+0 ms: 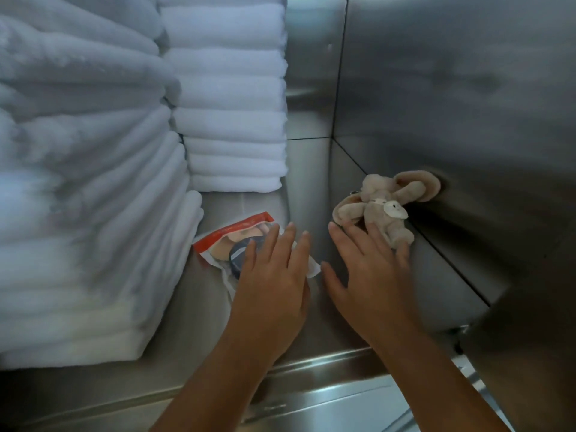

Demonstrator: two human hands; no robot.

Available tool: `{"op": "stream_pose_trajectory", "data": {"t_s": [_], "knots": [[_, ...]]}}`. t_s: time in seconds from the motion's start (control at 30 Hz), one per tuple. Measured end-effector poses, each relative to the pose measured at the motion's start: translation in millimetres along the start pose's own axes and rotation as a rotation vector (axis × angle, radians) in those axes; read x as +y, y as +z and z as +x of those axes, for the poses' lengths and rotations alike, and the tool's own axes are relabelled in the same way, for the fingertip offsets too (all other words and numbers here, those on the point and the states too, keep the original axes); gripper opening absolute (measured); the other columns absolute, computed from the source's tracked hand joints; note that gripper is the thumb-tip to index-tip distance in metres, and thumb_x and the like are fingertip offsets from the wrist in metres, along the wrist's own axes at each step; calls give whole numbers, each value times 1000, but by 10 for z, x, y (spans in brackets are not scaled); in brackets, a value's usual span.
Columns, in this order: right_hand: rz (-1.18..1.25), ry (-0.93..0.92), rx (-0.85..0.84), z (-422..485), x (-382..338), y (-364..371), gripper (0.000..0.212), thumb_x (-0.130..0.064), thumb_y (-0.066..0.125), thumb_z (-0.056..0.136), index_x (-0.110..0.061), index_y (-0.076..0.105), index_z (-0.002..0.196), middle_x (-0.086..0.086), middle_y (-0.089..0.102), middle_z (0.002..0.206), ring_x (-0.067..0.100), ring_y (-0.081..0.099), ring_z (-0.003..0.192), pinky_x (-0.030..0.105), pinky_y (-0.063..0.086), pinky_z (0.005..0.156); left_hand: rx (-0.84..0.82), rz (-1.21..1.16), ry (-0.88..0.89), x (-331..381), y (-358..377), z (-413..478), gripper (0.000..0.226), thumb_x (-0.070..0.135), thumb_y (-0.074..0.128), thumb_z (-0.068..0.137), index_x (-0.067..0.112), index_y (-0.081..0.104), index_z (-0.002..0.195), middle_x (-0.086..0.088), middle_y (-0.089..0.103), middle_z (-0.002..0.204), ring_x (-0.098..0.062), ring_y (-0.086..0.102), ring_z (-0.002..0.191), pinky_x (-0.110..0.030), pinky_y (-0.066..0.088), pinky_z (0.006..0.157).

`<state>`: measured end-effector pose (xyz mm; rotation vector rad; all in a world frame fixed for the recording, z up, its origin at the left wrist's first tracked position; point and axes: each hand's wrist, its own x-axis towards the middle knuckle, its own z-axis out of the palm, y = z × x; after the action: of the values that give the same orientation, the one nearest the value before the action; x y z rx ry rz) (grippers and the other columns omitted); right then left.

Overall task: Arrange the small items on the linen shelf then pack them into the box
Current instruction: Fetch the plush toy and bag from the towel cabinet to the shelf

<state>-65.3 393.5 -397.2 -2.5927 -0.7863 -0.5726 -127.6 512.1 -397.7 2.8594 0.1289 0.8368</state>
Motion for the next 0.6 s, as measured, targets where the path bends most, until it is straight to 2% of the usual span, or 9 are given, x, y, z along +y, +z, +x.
{"op": "stream_pose_trajectory", "data": {"t_s": [0.1,0.23,0.37,0.47,0.6], "knots": [[-10,11,-29,129,58,47,55,-33,62,85,-14,47,135,9,50,137,30,33,135,59,22,105,-15,21,7,-72,22,113,48,7,71,76,-1,59,121,-23,56,126,-42,50,119,-60,38,94],[-73,-6,-70,249,106,69,57,-34,60,86,-14,44,138,10,46,140,31,32,135,59,24,104,-26,61,1,-103,44,174,47,12,72,76,0,60,120,-23,57,125,-41,51,118,-58,36,94],[-124,22,-124,355,172,85,57,-39,51,90,-19,37,142,5,38,146,27,22,139,54,15,109,-26,75,-17,-107,84,185,45,16,73,76,1,63,117,-22,59,123,-41,54,115,-58,40,91],[-139,45,-130,436,223,97,55,-39,49,89,-20,39,140,4,38,145,26,20,139,54,14,109,-51,108,-23,-117,91,183,44,25,60,78,3,64,116,-21,59,123,-39,54,115,-58,41,90],[-185,81,-146,544,296,135,51,-40,43,92,-22,37,139,4,27,151,26,13,141,54,13,107,-132,134,-66,-128,94,170,51,38,43,83,6,64,117,-21,59,124,-38,55,115,-58,41,90]]}}
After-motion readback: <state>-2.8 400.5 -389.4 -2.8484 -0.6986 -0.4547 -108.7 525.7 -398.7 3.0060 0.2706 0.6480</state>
